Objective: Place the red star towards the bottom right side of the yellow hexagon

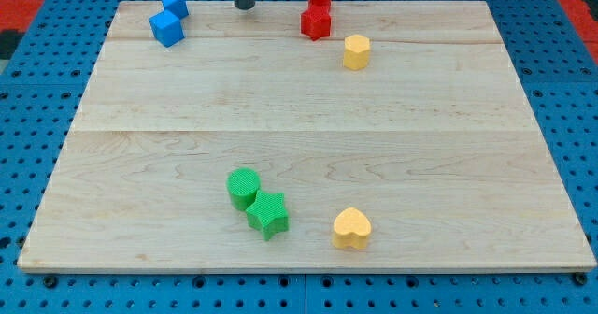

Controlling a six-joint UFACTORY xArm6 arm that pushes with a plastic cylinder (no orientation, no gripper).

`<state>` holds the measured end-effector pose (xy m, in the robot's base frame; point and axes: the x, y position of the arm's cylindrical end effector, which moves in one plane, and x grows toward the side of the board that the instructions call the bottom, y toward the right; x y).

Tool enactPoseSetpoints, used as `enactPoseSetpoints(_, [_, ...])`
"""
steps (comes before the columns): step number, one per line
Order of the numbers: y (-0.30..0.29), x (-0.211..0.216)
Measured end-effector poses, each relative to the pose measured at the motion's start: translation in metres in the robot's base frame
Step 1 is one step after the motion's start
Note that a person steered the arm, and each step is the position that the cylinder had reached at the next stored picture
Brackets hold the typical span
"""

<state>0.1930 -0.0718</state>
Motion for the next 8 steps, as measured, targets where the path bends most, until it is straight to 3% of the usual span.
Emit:
enactPoseSetpoints(2, [0.077,0.002])
enactPoseSetpoints(4, [0.075,0.131])
enactPoseSetpoints(5, [0.061,0.141])
enactPoseSetpoints(6, [0.002,0.119])
enactPoseSetpoints(7, [0.028,0.068])
enactPoseSetpoints(8, [0.106,0.08])
